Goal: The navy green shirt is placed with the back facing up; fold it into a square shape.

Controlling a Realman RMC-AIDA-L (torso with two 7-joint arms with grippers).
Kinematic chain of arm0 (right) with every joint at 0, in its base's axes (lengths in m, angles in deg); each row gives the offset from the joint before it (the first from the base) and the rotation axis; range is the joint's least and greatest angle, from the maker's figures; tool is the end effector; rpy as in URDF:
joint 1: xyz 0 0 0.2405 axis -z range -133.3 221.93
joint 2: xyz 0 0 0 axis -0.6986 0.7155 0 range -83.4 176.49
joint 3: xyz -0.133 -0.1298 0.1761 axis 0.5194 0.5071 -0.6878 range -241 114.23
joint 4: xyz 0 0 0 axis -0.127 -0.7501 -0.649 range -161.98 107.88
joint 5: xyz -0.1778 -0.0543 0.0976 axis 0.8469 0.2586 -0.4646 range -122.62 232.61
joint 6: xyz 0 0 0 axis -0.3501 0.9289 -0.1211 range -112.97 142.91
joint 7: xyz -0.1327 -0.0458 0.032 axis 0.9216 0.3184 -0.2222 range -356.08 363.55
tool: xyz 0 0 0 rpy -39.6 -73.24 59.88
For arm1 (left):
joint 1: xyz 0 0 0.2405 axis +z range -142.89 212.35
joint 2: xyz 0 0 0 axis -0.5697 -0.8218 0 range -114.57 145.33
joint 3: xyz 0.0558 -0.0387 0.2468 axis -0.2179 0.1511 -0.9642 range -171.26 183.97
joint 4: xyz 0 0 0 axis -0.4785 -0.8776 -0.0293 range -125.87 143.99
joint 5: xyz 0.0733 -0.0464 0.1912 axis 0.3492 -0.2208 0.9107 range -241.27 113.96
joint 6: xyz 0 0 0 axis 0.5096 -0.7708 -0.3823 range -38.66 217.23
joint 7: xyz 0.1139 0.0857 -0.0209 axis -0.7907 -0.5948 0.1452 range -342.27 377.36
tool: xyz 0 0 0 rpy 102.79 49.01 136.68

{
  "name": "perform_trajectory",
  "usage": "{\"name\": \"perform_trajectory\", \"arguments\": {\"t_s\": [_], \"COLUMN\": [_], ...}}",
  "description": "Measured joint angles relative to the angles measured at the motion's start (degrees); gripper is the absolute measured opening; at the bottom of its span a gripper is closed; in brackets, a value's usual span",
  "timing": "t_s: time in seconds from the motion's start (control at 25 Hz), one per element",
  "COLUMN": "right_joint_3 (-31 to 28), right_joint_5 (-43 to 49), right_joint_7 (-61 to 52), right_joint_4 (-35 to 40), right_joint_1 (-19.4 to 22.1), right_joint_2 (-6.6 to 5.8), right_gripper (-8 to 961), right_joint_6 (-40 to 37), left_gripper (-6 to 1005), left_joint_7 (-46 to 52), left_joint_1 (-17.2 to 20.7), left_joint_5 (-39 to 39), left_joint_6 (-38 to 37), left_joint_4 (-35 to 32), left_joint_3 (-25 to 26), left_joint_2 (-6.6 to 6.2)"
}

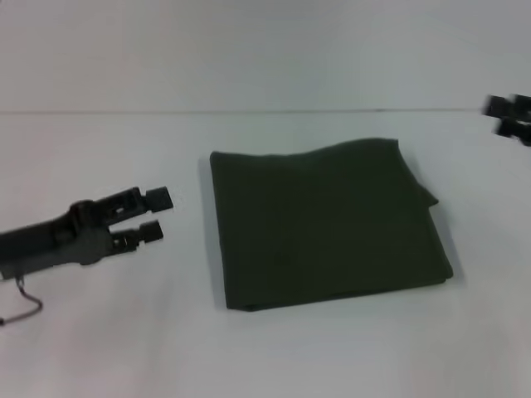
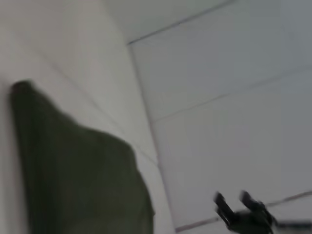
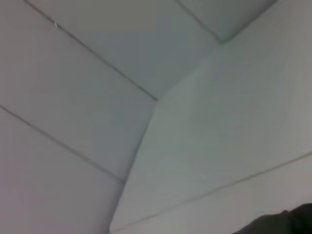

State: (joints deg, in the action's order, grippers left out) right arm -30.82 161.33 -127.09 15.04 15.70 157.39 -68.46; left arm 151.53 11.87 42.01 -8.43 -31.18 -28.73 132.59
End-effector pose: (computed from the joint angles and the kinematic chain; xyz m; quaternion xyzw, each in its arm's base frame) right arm 0.2922 0.3660 0.1069 -0.7181 0.5692 0.3613 0.1725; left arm -0.2838 0.3002 0.0435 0.6950 0.6187 0.3664 0.0024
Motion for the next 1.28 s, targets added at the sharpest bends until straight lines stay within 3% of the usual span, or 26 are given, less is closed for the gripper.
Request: {"name": "perform_trajectory", "arguments": {"t_s": [0.12, 0.28, 0.36, 0.56, 1.28], "right_joint_3": [-3.1, -8.0, -8.7, -8.8, -8.9], "right_joint_5": [-2.7, -5.6, -5.7, -5.6, -6.0], "right_joint_7": [3.2, 7.5, 8.2, 8.9, 9.7], "right_joint_4": [-2.2, -4.0, -4.2, -4.8, -5.8], "right_joint_1": [2.7, 5.9, 6.5, 5.8, 5.4], "right_joint_2": [-0.22, 0.17, 0.45, 0.41, 0.51], "right_gripper": [578, 703, 765, 727, 727], "right_joint_6": [-2.0, -4.2, -4.3, -3.8, -3.8], "left_gripper": [941, 940, 940, 936, 872], "left_joint_7": [1.5, 3.5, 3.9, 6.3, 8.1], "left_joint_1": [1.4, 1.5, 0.9, 0.1, -3.4], "left_joint_5": [1.2, 6.4, 7.9, 9.2, 10.0], "left_joint_6": [2.2, 6.7, 7.8, 11.1, 22.4], "left_joint_4": [-0.2, 1.1, 2.7, 4.7, 12.2], "left_joint_3": [-0.2, -0.3, -0.3, -1.8, -5.2], "left_joint_2": [1.66, 4.19, 4.81, 6.3, 6.78]}}
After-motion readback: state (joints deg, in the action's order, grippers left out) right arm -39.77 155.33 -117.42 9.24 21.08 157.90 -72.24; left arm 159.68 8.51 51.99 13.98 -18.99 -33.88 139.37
